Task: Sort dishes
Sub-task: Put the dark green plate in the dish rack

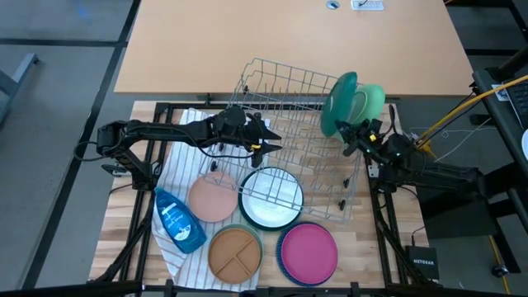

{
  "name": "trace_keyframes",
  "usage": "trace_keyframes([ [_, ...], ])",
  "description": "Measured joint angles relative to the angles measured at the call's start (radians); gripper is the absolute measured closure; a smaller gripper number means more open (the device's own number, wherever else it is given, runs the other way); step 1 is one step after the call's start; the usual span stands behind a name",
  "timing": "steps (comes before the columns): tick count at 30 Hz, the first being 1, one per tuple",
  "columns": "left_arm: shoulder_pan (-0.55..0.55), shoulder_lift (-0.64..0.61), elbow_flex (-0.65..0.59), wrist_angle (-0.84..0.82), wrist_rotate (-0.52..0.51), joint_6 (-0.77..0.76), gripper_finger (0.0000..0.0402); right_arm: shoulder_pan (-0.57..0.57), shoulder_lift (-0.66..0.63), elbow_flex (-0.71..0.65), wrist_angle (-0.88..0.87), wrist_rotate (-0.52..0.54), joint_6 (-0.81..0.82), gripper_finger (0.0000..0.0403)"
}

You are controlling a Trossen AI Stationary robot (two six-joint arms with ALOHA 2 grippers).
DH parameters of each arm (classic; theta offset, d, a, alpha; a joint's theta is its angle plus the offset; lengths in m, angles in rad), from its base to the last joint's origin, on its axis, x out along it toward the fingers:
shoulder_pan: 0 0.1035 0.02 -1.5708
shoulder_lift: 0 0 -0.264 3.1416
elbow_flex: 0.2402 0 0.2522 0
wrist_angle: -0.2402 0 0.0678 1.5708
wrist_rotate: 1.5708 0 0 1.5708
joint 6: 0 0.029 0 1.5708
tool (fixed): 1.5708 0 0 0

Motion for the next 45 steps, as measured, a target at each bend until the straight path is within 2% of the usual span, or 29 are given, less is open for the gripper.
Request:
trace_keyframes([
  [5,0.0,0.0,0.0,0.0,0.0,0.0,0.0245,0.0,0.0,0.0,0.021,-0.072,-0.068,0.0394],
  [16,-0.002,0.0,0.0,0.0,0.0,0.0,0.0245,-0.016,0.0,0.0,-0.037,-0.072,-0.2,0.0393],
  [20,-0.002,0.0,0.0,0.0,0.0,0.0,0.0245,-0.073,0.0,0.0,-0.069,-0.104,-0.201,0.0393],
  [25,-0.002,0.0,0.0,0.0,0.0,0.0,0.0245,-0.165,0.0,0.0,-0.079,-0.208,-0.198,0.0393],
  [33,-0.002,0.0,0.0,0.0,0.0,0.0,0.0245,-0.264,0.0,0.004,-0.148,-0.275,-0.128,0.0393],
  [45,-0.002,0.0,0.0,-0.001,0.0,0.0,0.0245,-0.269,0.0,0.002,-0.158,-0.245,-0.092,0.0393],
])
